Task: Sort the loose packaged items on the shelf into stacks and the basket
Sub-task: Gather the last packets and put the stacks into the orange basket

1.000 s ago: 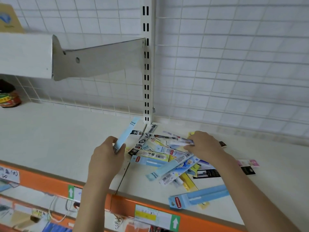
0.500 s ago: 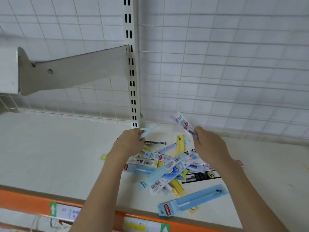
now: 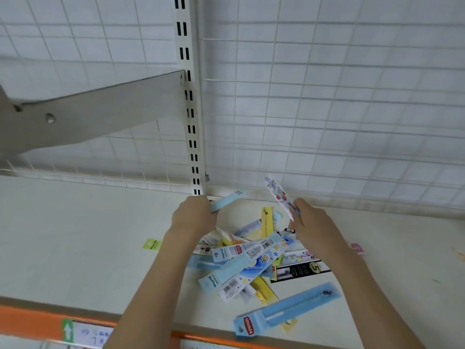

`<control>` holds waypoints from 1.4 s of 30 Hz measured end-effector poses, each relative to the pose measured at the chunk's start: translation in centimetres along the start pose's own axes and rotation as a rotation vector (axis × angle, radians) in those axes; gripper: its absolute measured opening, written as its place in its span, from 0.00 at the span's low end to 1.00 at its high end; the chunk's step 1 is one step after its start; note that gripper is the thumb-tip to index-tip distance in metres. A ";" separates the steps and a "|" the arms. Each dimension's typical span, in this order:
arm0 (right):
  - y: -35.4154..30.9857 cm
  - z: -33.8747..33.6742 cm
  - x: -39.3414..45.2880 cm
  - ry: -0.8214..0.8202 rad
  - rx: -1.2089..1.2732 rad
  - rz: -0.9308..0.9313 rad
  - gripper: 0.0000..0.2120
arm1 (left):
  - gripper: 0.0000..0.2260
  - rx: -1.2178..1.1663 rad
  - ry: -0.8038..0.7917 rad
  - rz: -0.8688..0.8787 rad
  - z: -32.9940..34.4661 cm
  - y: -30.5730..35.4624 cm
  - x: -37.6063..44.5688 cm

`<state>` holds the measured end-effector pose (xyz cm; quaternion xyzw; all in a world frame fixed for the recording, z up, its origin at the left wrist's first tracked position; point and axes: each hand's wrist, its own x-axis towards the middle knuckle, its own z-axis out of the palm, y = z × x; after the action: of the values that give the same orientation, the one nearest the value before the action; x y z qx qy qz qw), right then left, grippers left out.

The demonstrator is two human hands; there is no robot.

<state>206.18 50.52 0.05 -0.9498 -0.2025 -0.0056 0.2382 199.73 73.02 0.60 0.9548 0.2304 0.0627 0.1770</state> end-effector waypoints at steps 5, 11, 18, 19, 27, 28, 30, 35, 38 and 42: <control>-1.2 0.1 -0.1 0.009 0.046 -0.073 0.09 | 0.20 -0.149 0.093 -0.012 -2.6 -1.0 -1.4; -2.8 0.3 -1.2 -0.017 0.076 -0.141 0.13 | 0.08 -0.408 0.173 -0.073 -3.2 -3.2 -4.0; -3.1 1.4 -2.5 0.001 0.062 -0.169 0.12 | 0.15 -0.445 0.165 -0.131 -2.1 -4.5 -6.3; -3.0 1.4 -2.6 0.023 0.043 -0.173 0.10 | 0.18 -0.436 0.158 -0.134 -2.3 -4.6 -6.6; -1.9 1.1 -4.3 -0.037 0.023 -0.195 0.09 | 0.12 -0.592 0.162 -0.237 -2.5 -4.7 -7.6; -2.0 1.0 -4.5 -0.049 0.003 -0.215 0.07 | 0.12 -0.610 0.155 -0.232 -2.5 -4.5 -8.0; -2.2 0.9 -5.0 -0.057 -0.027 -0.242 0.05 | 0.13 -0.646 0.145 -0.212 -2.3 -4.3 -8.6; -3.6 1.2 -5.3 -0.135 -0.153 -0.307 0.05 | 0.20 -0.572 0.182 -0.164 -2.5 -4.1 -10.1; -4.5 1.6 -5.3 -0.250 -0.147 -0.344 0.13 | 0.20 -0.551 0.223 -0.165 -2.6 -4.6 -10.5; -4.7 2.2 -4.9 -0.240 -0.283 -0.383 0.11 | 0.20 -0.545 0.268 -0.179 -2.6 -4.3 -11.1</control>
<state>199.70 53.42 -0.27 -0.9119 -0.4027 0.0339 0.0718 187.52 72.28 1.05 0.8314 0.3092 0.2317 0.3993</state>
